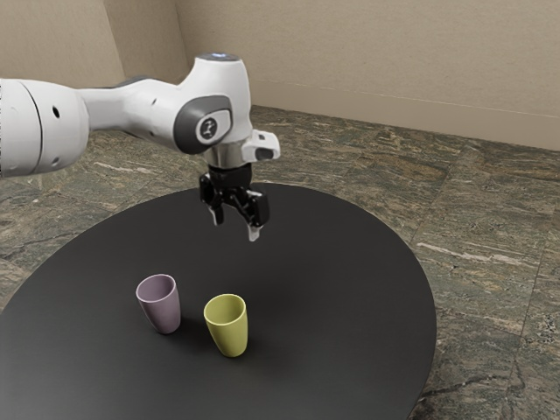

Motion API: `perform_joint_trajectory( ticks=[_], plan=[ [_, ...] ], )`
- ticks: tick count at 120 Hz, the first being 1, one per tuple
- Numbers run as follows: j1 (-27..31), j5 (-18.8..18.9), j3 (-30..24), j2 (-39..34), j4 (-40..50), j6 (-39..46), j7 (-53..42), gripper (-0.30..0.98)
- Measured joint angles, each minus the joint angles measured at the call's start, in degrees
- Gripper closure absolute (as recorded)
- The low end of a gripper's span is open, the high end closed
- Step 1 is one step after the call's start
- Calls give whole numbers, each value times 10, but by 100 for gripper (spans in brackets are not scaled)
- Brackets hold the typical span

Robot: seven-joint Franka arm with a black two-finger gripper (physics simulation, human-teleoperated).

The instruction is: Place the right cup onto the left cup

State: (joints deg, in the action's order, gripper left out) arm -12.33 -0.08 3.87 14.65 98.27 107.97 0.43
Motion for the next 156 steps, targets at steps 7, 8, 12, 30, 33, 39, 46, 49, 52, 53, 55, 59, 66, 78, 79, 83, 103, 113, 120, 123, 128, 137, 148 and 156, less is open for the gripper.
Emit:
perform_joint_trajectory(
  ticks=[7, 8, 12, 30, 33, 39, 46, 49, 52, 53, 55, 59, 66, 78, 79, 83, 103, 113, 120, 123, 128, 137, 148, 156],
  plan=[
    [-1, -1, 0, 6, 0, 6, 0, 2],
    [-1, -1, 0, 6, 0, 7, 0, 2],
    [-3, -2, 0, 9, 0, 10, 0, 2],
    [-9, -5, 0, -4, 29, 28, 0, 2],
    [-10, -6, 0, -8, 36, 32, 0, 2],
    [-11, -8, 0, -18, 52, 40, 0, 2],
    [-14, -11, 0, -26, 64, 48, 0, 2],
    [-15, -12, 0, -30, 69, 51, 1, 2],
    [-17, -12, 0, -34, 74, 54, 1, 2],
    [-17, -12, 0, -35, 77, 54, 1, 2],
    [-18, -13, 0, -39, 82, 56, 1, 2],
    [-20, -13, 0, -45, 92, 59, 1, 2],
    [-23, -14, 0, -58, 108, 64, 1, 2],
    [-32, -15, 0, -78, 133, 69, 2, 2],
    [-32, -15, 0, -79, 135, 69, 2, 2],
    [-36, -16, 0, -85, 143, 70, 3, 2],
    [-56, -23, -3, -92, 158, 74, 10, 2],
    [-64, -25, -5, -92, 159, 75, 20, 2],
    [-67, -30, -6, -92, 166, 75, 27, 2],
    [-67, -33, -6, -92, 169, 75, 30, 2],
    [-67, -36, -6, -91, 175, 77, 35, 2],
    [-66, -41, -6, -91, 188, 84, 43, 2],
    [-66, -43, -6, -90, 194, 90, 52, 2],
    [-66, -44, -6, -90, 199, 93, 58, 2]
  ],
)
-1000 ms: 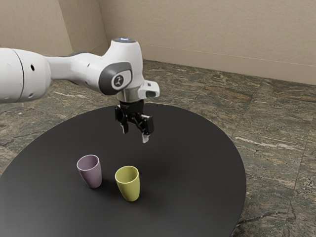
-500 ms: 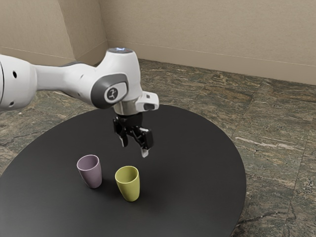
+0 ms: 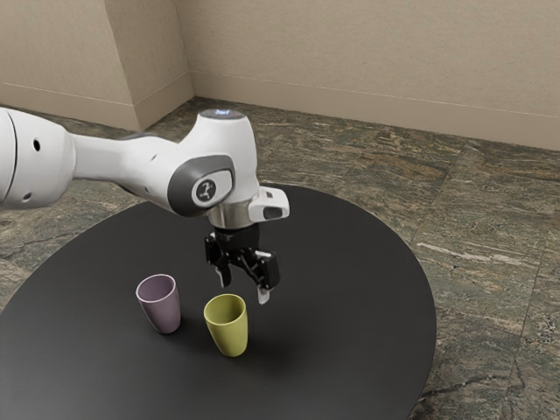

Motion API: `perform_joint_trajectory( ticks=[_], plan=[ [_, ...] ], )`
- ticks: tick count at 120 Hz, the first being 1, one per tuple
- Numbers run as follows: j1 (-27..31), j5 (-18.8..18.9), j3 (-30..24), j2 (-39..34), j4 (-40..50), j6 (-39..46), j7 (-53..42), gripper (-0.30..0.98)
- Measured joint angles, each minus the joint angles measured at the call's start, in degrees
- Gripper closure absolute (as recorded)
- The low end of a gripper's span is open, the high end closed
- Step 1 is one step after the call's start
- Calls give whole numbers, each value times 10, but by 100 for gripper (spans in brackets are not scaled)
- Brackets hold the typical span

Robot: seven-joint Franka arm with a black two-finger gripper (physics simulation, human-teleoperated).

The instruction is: Place the right cup onto the left cup

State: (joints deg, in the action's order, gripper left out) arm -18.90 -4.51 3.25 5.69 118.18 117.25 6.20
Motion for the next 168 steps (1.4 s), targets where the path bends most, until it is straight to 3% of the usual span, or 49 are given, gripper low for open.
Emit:
perform_joint_trajectory(
  ticks=[112, 168],
  plan=[
    [-2, -11, -1, 42, 41, 59, 60, 4],
    [-1, -11, -1, 44, 43, 65, 70, 35]
  ],
)
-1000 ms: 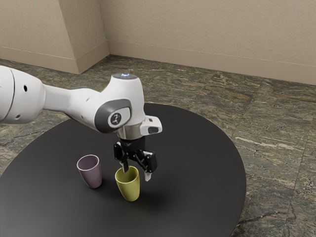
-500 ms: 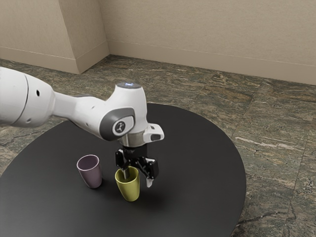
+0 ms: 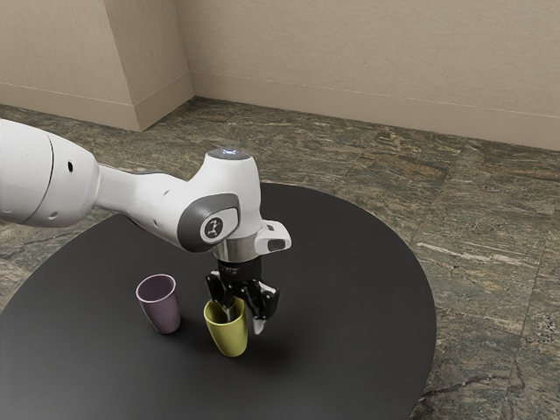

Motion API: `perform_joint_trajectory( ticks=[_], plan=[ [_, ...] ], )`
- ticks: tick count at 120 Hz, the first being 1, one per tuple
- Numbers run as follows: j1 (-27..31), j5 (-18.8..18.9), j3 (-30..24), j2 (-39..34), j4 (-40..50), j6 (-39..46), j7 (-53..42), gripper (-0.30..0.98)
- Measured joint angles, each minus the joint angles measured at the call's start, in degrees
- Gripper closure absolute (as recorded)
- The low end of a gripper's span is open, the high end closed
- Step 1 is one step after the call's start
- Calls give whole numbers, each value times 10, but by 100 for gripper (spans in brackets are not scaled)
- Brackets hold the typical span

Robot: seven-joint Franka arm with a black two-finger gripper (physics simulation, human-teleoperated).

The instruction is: Place the right cup onto the left cup

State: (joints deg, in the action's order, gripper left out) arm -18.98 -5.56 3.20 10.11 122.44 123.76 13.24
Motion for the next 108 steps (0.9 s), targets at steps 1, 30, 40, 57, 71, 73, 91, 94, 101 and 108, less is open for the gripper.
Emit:
perform_joint_trajectory(
  ticks=[1, 30, 40, 57, 71, 73, 91, 94, 101, 108],
  plan=[
    [0, 0, 0, 0, 0, 0, 0, 36],
    [0, 1, 1, 0, 2, 1, 4, 52],
    [0, 3, 1, 0, 3, 1, 5, 57],
    [1, 4, 1, 0, 4, 1, 7, 67],
    [1, 6, 1, -1, 4, 1, 7, 73],
    [1, 6, 1, -1, 4, 1, 7, 73],
    [1, 11, 1, -11, 5, 1, 8, 76],
    [1, 12, 1, -15, 8, 1, 9, 76],
    [1, 14, 1, -26, 15, 1, 10, 77],
    [1, 15, 1, -35, 17, 0, 11, 77]
  ],
)
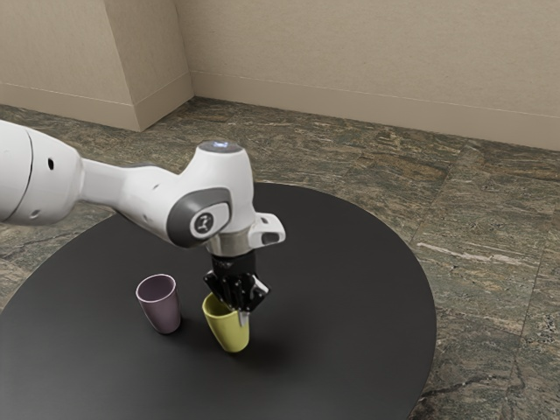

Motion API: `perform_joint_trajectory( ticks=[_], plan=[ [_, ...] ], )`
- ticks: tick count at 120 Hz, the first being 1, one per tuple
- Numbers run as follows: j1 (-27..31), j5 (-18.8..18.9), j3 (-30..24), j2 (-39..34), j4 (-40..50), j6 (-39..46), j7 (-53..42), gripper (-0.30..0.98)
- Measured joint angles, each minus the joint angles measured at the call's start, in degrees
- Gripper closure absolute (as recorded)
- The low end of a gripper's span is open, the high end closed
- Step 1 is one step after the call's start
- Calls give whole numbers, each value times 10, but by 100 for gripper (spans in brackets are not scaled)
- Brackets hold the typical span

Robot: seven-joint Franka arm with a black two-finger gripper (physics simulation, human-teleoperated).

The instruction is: Place the right cup onto the left cup

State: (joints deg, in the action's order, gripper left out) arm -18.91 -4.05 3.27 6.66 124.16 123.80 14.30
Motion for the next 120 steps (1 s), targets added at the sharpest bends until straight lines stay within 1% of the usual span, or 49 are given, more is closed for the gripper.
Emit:
perform_joint_trajectory(
  ticks=[24, 84, 120],
  plan=[
    [4, 12, 1, -33, -4, -12, 2, 78],
    [33, 26, 3, -104, -15, -86, -1, 79],
    [67, 31, 3, -135, -13, -116, -4, 79]
  ],
)
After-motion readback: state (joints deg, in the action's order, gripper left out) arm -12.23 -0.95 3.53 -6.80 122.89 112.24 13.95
